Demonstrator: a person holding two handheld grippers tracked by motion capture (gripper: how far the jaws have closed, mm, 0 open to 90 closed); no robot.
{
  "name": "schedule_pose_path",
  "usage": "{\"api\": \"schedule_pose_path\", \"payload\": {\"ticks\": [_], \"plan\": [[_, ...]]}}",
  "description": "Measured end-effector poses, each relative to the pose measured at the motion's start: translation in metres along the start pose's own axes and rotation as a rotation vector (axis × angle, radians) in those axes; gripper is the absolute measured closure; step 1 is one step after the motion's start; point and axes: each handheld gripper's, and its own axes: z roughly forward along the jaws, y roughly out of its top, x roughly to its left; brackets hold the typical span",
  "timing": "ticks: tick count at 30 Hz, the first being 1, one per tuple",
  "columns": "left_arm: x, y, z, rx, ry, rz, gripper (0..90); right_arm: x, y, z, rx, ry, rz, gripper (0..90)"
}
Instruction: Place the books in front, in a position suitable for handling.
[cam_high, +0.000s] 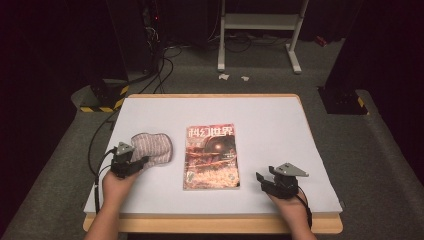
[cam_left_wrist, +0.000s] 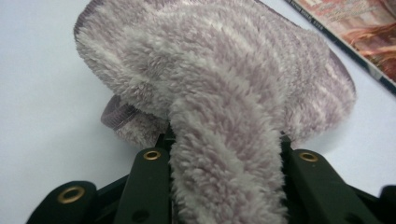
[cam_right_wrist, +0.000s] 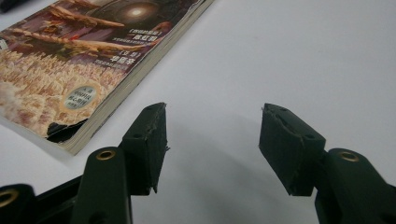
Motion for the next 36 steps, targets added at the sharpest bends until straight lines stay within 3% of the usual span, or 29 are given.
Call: {"api": "schedule_pose_path", "payload": {"ticks": [4,8,14,23,30,36], "plan": [[0.000,-0.002,0.002,0.005,-0.015,-0.010,55.4,0.000,0.000,0.000,0.001,0.002,0.004,41.4],[0.001,-0.001,0.002,0.010,-0.020,-0.025,40.1,0.000,0.000,0.000,0.001,0.003,0.002,41.4],[0.000,0.000,-0.005,-0.004,-0.008,-0.029,27.3,0.000,0.000,0.000,0.003,0.002,0.000,41.4],[-0.004,0.005,-0.030,-0.067,-0.014,-0.016,27.4,0.002,0.001,0.001,0.001,0.007,0.000,41.4],[-0.018,0.017,-0.054,-0.126,-0.017,0.020,29.2,0.005,0.002,0.003,0.003,0.015,-0.009,41.4],[-0.033,0.025,-0.058,-0.142,-0.044,0.032,30.4,0.007,0.003,0.004,0.004,0.019,-0.009,41.4]]}}
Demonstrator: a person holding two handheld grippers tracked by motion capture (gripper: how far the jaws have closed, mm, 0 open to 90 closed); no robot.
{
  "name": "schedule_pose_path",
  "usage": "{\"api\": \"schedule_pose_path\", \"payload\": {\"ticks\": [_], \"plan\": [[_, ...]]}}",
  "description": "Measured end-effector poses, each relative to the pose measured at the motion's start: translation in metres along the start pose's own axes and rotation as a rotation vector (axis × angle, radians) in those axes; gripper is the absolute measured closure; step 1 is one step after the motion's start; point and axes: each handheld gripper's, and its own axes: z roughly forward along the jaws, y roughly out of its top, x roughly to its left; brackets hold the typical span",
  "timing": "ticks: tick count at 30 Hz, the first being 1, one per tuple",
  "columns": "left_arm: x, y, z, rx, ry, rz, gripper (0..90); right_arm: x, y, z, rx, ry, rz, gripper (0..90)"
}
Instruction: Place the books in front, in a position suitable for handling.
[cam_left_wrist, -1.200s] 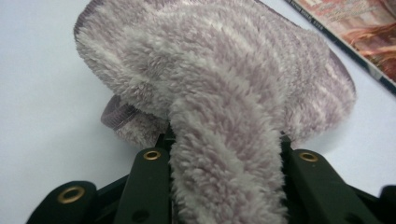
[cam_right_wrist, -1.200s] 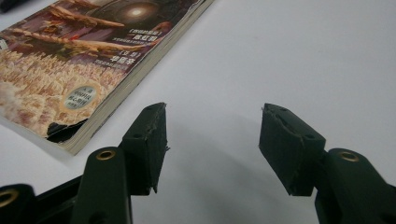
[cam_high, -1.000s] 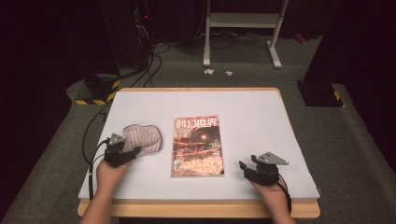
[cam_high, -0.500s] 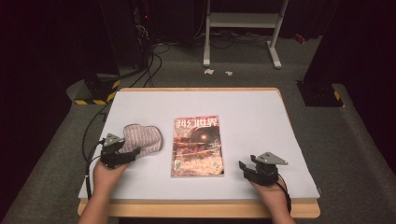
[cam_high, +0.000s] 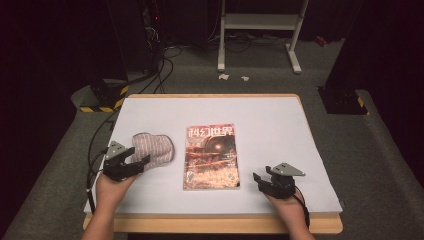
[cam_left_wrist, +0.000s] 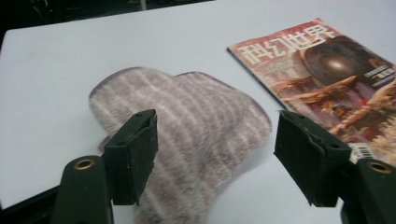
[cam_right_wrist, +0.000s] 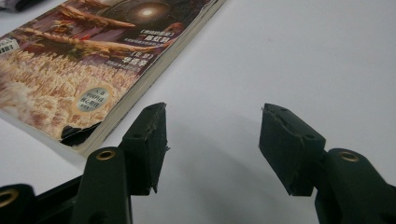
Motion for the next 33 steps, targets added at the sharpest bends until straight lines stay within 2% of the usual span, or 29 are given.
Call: {"api": "schedule_pose_path", "payload": {"ticks": [7,9,12,16,19,22,25,29,33], "plan": [[-0.029,0.003,0.018,0.022,-0.080,0.012,30.4,0.004,0.002,0.002,0.002,0.010,-0.004,39.8],[-0.039,0.002,0.027,0.031,-0.115,0.008,30.4,0.006,0.003,0.001,-0.006,0.004,-0.007,38.3],[-0.057,-0.001,0.043,0.063,-0.149,0.025,29.6,0.010,0.005,0.001,-0.016,0.003,-0.007,37.3],[-0.076,-0.007,0.063,0.097,-0.190,0.046,29.8,0.017,0.009,0.006,-0.003,0.027,-0.005,35.4],[-0.085,-0.011,0.076,0.119,-0.214,0.046,30.2,0.023,0.013,0.010,0.000,0.039,-0.013,35.7],[-0.091,-0.016,0.088,0.157,-0.214,0.049,29.4,0.029,0.021,0.016,0.010,0.048,-0.022,35.5],[-0.097,-0.019,0.095,0.185,-0.202,0.065,28.1,0.038,0.030,0.025,0.032,0.044,-0.069,36.6],[-0.099,-0.021,0.097,0.186,-0.200,0.052,26.9,0.046,0.036,0.035,0.050,0.040,-0.076,37.2],[-0.098,-0.021,0.097,0.184,-0.209,0.034,26.8,0.050,0.028,0.039,0.062,0.044,-0.061,37.2]]}}
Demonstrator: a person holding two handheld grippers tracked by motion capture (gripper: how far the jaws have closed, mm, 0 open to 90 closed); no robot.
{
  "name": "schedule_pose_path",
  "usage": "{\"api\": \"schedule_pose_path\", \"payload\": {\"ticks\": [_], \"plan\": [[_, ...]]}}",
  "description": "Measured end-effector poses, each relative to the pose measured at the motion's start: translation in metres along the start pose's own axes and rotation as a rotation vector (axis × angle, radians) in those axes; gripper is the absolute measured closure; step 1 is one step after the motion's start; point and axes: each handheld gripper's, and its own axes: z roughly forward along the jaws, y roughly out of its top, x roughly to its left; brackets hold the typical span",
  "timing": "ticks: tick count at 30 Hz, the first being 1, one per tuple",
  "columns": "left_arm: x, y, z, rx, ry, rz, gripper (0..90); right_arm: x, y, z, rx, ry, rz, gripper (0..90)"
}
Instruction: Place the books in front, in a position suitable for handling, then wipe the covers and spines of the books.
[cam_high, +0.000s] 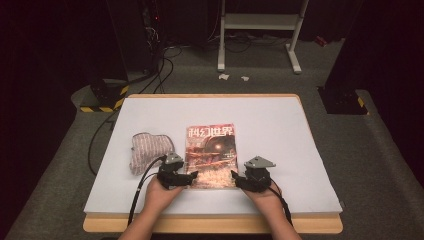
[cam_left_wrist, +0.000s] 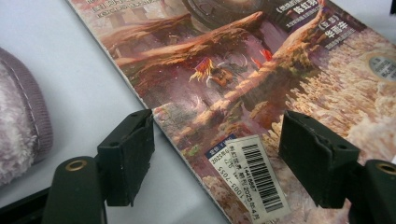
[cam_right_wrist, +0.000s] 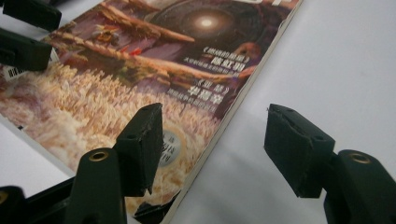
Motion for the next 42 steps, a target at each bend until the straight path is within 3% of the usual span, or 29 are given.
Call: {"api": "schedule_pose_path", "payload": {"ticks": [5,15,19,23,26,30,42], "plan": [[-0.005,-0.002,0.000,0.001,0.023,0.020,27.0,0.001,-0.004,0.002,0.017,0.003,0.012,37.7],[0.000,-0.001,-0.001,-0.002,-0.003,-0.025,27.8,0.001,-0.003,0.003,0.023,0.008,0.006,39.7],[-0.004,-0.002,0.000,-0.001,0.022,0.000,27.8,0.002,-0.003,0.002,0.023,0.010,0.004,41.0],[-0.004,-0.002,0.000,-0.002,0.015,-0.015,27.9,0.004,-0.003,0.004,0.031,0.019,0.005,40.9],[-0.010,-0.003,0.000,0.002,0.034,0.014,29.3,0.006,-0.004,0.005,0.043,0.036,0.019,40.2],[-0.013,-0.003,-0.001,0.003,0.040,0.008,29.2,0.010,-0.003,0.007,0.052,0.050,0.003,40.2],[-0.013,-0.004,-0.004,-0.005,0.043,-0.015,33.1,0.013,-0.001,0.009,0.072,0.065,0.024,42.6]]}}
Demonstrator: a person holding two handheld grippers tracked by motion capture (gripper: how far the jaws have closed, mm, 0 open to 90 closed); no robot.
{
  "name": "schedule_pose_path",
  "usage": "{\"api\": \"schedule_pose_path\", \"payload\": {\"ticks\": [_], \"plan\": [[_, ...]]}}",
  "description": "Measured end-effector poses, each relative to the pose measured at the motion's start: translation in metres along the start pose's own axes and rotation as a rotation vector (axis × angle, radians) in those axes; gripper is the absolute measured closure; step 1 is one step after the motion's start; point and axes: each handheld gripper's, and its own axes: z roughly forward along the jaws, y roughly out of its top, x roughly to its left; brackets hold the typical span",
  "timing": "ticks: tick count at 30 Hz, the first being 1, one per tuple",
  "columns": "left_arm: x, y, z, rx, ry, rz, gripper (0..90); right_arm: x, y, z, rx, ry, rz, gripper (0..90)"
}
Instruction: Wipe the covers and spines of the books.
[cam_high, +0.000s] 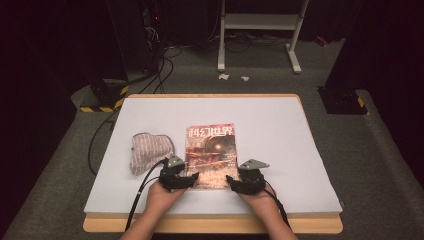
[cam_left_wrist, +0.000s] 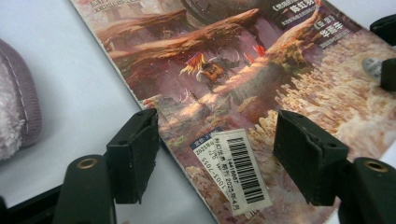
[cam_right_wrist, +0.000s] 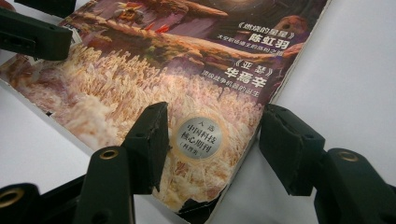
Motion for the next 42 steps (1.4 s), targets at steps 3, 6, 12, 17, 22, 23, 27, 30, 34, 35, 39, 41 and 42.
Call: {"api": "schedule_pose_path", "payload": {"ticks": [3,6,12,17,22,23,27,30,34,35,39,41,42], "plan": [[-0.002,0.000,0.000,-0.003,0.013,0.004,33.9,0.001,0.000,0.000,-0.002,-0.006,-0.004,42.6],[-0.003,-0.001,0.000,-0.005,0.019,0.004,34.0,0.001,-0.001,0.000,-0.006,-0.009,-0.002,42.6],[-0.004,0.000,-0.001,-0.015,0.030,0.013,34.3,0.002,-0.001,0.000,-0.010,-0.013,-0.003,42.6],[-0.003,-0.001,-0.001,-0.021,0.025,0.008,34.8,0.002,-0.001,0.000,-0.011,-0.014,-0.002,42.6],[-0.004,0.001,-0.007,-0.076,0.019,0.007,36.3,0.003,-0.002,0.000,-0.013,-0.019,-0.003,42.7],[-0.005,0.002,-0.010,-0.098,0.015,0.007,37.3,0.003,-0.002,0.000,-0.014,-0.021,-0.003,42.7],[-0.009,0.006,-0.016,-0.180,-0.001,0.016,40.7,0.003,-0.002,-0.001,-0.014,-0.022,-0.001,42.7],[-0.014,0.008,-0.017,-0.206,0.007,0.033,40.9,0.003,-0.003,-0.001,-0.015,-0.025,-0.001,42.8],[-0.018,0.009,-0.019,-0.252,-0.005,0.043,42.7,0.003,-0.003,-0.002,-0.017,-0.029,-0.003,42.8],[-0.019,0.010,-0.019,-0.259,-0.006,0.046,43.1,0.003,-0.003,-0.002,-0.016,-0.031,-0.002,42.8],[-0.023,0.010,-0.018,-0.273,-0.008,0.053,43.7,0.004,-0.004,-0.002,-0.019,-0.034,-0.003,42.8],[-0.024,0.009,-0.018,-0.276,-0.041,0.044,45.7,0.004,-0.004,-0.003,-0.019,-0.034,0.000,42.6],[-0.025,0.009,-0.018,-0.286,-0.047,0.044,47.0,0.003,-0.004,-0.003,-0.021,-0.037,-0.002,42.6]]}}
